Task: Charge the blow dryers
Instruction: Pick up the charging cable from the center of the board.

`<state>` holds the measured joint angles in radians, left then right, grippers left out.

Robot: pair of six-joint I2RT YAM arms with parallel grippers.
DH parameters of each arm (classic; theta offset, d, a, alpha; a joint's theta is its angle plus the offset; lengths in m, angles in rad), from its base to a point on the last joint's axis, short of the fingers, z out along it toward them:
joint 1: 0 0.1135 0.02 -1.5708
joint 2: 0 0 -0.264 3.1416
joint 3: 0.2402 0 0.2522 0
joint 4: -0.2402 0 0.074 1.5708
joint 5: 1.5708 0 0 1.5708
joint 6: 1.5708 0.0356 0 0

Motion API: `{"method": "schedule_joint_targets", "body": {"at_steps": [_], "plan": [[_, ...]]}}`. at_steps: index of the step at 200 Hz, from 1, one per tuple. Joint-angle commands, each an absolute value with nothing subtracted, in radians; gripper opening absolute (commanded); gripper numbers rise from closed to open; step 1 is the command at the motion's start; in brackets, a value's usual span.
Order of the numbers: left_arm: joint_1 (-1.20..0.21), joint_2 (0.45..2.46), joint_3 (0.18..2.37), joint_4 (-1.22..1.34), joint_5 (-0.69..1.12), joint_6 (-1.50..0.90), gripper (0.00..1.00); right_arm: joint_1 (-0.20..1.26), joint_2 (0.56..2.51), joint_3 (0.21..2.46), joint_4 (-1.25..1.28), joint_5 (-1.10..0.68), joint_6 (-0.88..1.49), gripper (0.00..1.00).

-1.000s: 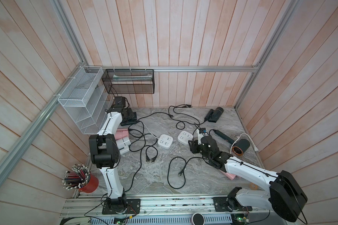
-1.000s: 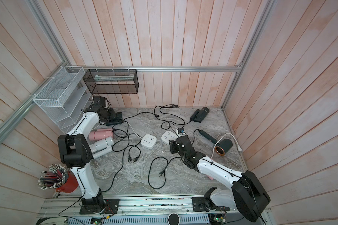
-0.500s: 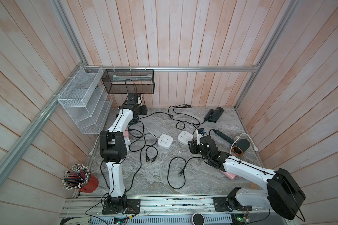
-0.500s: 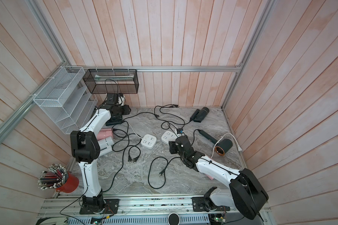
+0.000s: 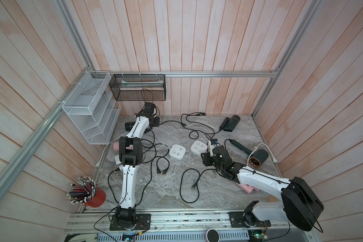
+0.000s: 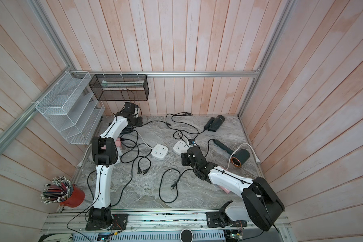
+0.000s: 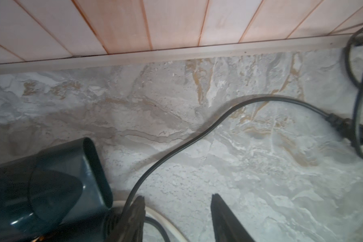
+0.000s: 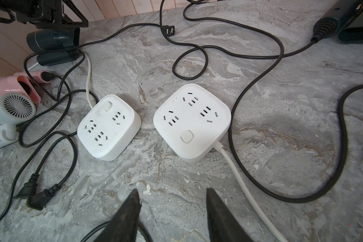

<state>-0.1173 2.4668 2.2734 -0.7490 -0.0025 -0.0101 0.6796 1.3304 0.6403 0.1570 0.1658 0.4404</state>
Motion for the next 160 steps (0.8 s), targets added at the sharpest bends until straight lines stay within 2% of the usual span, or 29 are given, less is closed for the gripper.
{"method": "schedule_joint_targets", "body": {"at_steps": [1, 17, 34, 160], "plan": [[-0.118, 2.502, 2.302, -0.804, -0.11, 0.008, 0.54, 0.675, 1.355, 0.672, 0.164, 0.16, 0.426, 0.52], [-0.117, 2.515, 2.307, -0.811, -0.131, 0.009, 0.53, 0.675, 1.36, 0.675, 0.166, 0.157, 0.428, 0.52], [-0.116, 2.531, 2.318, -0.814, -0.141, 0.009, 0.48, 0.675, 1.357, 0.673, 0.163, 0.156, 0.429, 0.52], [-0.112, 2.609, 2.345, -0.787, -0.222, 0.011, 0.43, 0.675, 1.35, 0.671, 0.141, 0.172, 0.428, 0.51]]}}
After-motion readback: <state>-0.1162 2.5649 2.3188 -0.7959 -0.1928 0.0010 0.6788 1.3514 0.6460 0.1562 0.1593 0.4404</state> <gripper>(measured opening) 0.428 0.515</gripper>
